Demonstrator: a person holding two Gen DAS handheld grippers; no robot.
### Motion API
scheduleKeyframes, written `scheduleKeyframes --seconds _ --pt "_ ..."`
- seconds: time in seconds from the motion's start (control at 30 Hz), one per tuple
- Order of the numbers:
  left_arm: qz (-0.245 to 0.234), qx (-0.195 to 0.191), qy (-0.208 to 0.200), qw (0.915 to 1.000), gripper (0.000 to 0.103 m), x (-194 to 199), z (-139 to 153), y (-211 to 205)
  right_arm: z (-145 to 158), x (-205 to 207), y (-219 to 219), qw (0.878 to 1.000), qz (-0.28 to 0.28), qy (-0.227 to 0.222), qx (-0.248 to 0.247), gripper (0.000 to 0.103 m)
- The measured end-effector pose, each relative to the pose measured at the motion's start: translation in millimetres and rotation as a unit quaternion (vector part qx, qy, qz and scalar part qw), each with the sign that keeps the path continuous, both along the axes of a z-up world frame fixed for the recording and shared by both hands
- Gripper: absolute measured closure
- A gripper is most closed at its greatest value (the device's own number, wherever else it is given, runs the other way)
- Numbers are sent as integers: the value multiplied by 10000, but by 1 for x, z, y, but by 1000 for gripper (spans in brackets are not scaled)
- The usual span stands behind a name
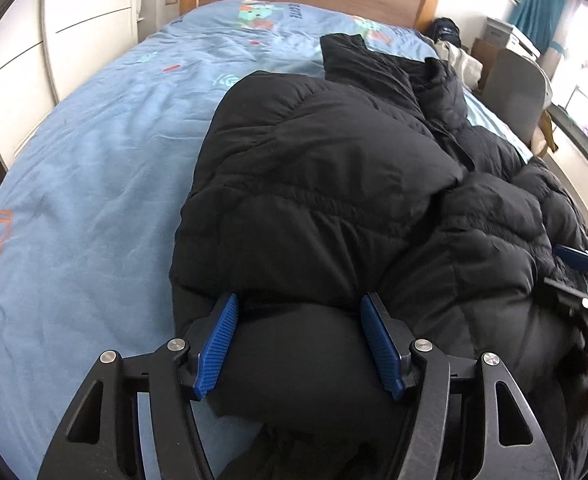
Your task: Fold large clothes
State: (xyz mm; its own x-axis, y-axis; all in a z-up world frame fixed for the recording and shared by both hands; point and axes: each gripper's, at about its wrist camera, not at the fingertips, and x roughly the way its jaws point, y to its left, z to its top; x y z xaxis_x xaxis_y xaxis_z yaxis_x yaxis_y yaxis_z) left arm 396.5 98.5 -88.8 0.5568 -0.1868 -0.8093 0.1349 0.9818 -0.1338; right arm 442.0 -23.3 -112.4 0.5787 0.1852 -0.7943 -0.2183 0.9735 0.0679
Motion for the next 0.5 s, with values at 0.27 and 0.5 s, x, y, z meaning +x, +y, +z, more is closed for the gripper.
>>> scheduleKeyframes --seconds 0.27,0.5 --pt "-67 117 -216 9997 39 16 39 7 51 -18 8 9988 70 -488 -61 17" --pt "-12 96 40 9999 37 14 -3 -2 21 2 31 9992 82 -203 -336 17"
